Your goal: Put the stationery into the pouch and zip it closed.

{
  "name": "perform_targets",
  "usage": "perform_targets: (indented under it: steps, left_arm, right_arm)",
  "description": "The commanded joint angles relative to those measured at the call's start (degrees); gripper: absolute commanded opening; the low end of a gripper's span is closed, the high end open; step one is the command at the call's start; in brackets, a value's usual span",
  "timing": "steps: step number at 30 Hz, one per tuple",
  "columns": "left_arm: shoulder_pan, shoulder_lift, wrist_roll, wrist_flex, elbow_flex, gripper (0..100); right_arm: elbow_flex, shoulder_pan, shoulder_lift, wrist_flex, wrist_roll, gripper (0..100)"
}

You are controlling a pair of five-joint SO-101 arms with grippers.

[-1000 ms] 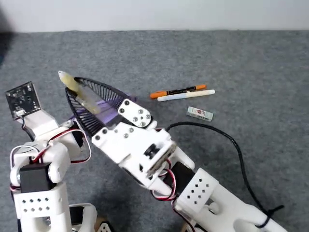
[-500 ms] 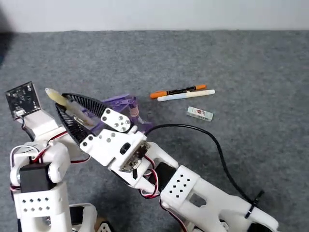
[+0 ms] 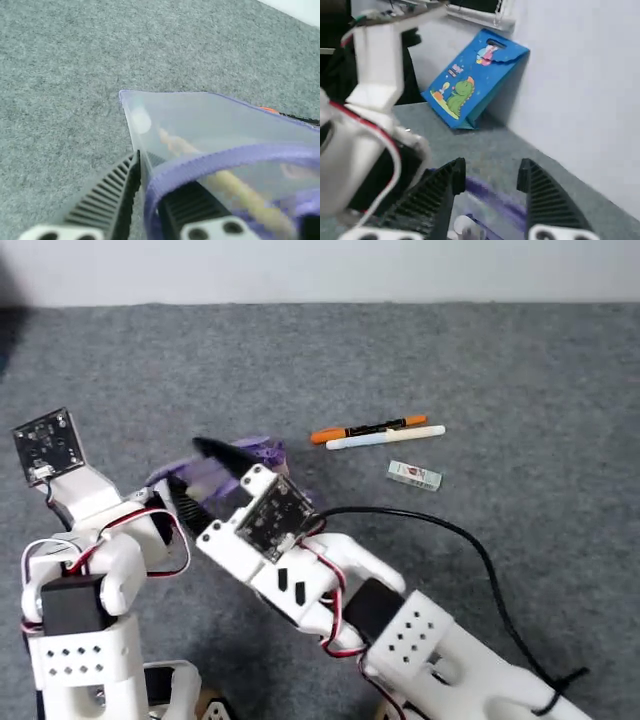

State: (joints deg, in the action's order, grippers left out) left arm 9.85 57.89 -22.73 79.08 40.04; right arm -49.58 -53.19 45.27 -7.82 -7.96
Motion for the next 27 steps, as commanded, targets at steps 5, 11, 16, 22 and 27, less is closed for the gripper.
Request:
perform_targets:
  steps: [5,11,16,22,27]
  left_arm:
    - [0.2,0.0,-0.6,-0.3,-0.2,1]
    - [0.2,0.0,-0.6,-0.3,-0.2,1]
    - [0.2,0.0,-0.6,-0.3,-0.2,1]
    - [0.2,0.0,-0.6,-0.5,-0.2,1]
    - [0.2,0.0,-0.6,-0.4,-0.2,1]
  right_arm:
    - [3.7,5.9,7.3,-4.1,0.8,14.7]
    - [11.4,15.2,7.0,-20.0,8.4,14.5]
    - [18.4,26.4,1.3,-34.2,14.4,14.4]
    - [24.4,34.2,-9.4,-44.8,12.7,14.6]
    - [30.4,36.1,-18.8,-54.3,7.3,14.7]
